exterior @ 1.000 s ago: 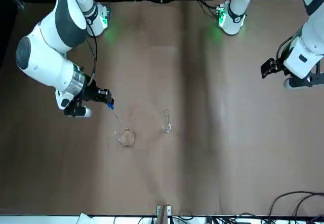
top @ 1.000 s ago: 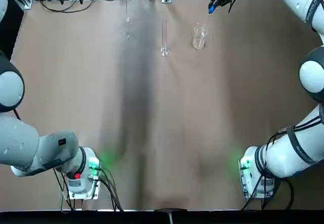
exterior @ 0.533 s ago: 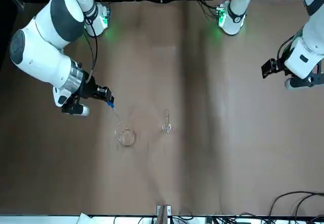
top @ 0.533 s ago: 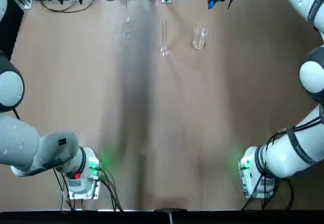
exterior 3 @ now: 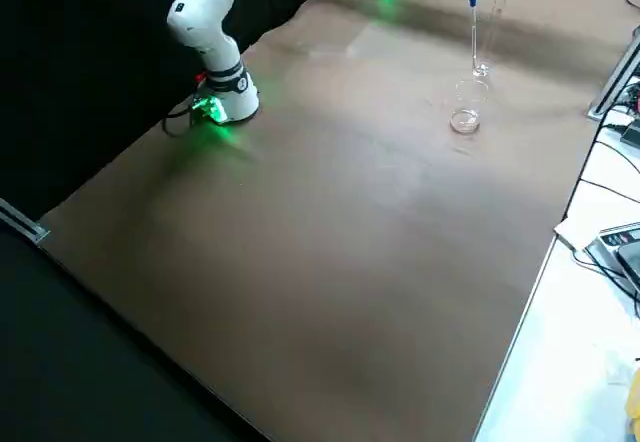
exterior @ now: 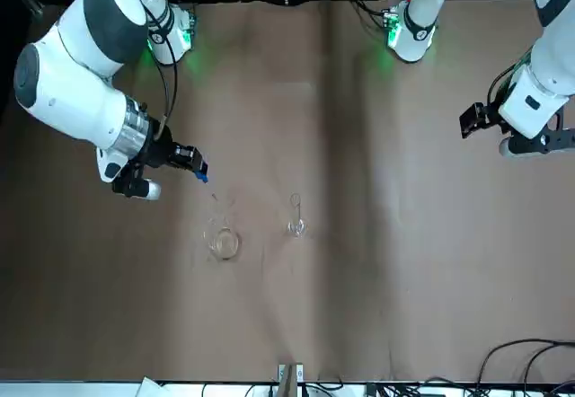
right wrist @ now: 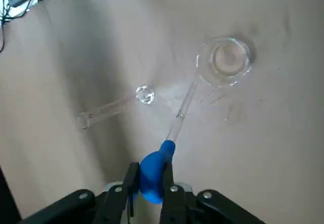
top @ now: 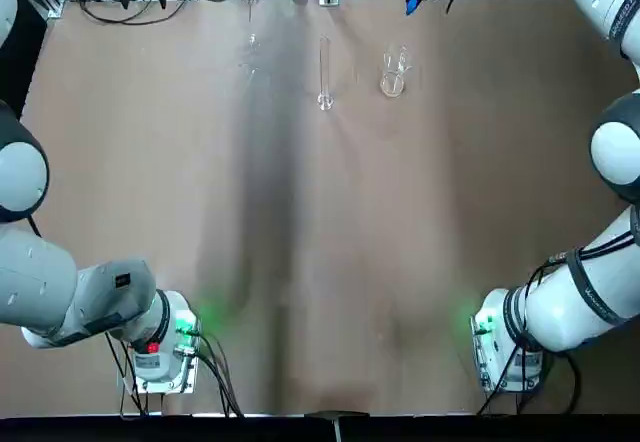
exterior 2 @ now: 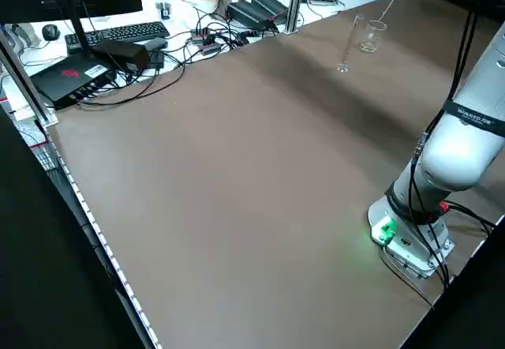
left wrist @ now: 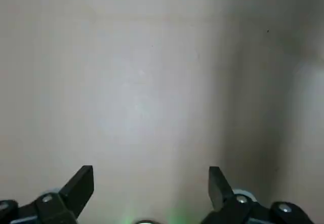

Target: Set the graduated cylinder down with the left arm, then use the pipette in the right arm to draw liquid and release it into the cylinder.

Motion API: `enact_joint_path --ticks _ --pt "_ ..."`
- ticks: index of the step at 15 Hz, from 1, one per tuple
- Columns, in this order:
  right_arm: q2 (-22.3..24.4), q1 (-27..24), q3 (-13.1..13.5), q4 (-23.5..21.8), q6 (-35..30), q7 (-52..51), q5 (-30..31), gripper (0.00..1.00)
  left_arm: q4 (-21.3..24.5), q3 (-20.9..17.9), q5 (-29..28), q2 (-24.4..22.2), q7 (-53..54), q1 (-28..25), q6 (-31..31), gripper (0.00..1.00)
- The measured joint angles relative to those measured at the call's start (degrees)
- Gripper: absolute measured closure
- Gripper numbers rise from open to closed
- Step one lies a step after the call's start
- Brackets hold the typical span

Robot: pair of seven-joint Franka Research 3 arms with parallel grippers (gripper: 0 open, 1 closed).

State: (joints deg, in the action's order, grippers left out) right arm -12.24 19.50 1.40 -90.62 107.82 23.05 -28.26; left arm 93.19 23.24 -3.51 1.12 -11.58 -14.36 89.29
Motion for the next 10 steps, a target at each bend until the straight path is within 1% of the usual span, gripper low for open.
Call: enact_joint_path --ticks 10 --pt "0.0 1.0 -0.8 0.9 -0.3 1.4 -5.3 0.77 0.0 0.2 0.0 0.0 0.0 0.0 0.0 0.0"
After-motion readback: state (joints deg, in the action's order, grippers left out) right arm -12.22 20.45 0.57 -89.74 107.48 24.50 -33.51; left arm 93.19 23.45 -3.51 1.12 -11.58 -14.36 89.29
